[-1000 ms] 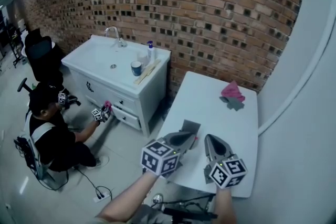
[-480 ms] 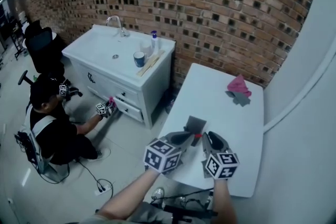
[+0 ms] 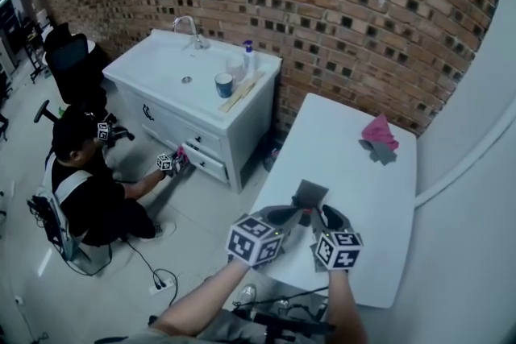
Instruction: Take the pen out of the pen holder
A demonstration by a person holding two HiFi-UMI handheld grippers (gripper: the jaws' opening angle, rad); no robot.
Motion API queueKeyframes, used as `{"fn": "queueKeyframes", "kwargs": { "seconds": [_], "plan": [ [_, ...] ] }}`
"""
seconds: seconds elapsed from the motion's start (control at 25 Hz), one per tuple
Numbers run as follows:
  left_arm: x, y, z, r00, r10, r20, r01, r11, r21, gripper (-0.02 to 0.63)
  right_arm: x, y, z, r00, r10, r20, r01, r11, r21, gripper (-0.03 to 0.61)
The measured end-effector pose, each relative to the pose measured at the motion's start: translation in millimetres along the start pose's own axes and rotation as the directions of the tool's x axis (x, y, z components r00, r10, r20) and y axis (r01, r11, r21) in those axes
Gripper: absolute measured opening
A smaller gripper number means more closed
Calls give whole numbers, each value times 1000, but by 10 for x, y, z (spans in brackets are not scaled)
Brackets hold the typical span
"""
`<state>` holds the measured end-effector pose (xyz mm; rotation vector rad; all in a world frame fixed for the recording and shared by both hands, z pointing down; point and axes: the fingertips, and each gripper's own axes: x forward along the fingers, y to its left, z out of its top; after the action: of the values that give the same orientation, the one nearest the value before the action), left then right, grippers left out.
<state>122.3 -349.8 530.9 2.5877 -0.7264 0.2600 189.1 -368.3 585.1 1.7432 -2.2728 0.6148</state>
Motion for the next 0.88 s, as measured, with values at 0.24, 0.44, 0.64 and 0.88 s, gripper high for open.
{"fn": "queueKeyframes", "kwargs": {
  "seconds": [0.24,0.44,0.64,0.88],
  "plan": [
    [-10,19,-110,1000,0,-11,0,1000,-23,6,60,44,-107,1000,17,-24,-17,1000,-9,123],
    [-72,70,-113,1000,8,-5,-8,1000,-30,6,53,47,-112,1000,-10,-23,9,999,-34,64],
    [-90,67,-103,1000,4,6,-4,1000,-31,6,-9,88,-23,1000,5,-3,-5,999,-38,58],
    [-115,-17,-48,1000,-9,16,9,1000,-18,6,-261,72,248,998,-3,60,7,998,-64,58]
  ]
}}
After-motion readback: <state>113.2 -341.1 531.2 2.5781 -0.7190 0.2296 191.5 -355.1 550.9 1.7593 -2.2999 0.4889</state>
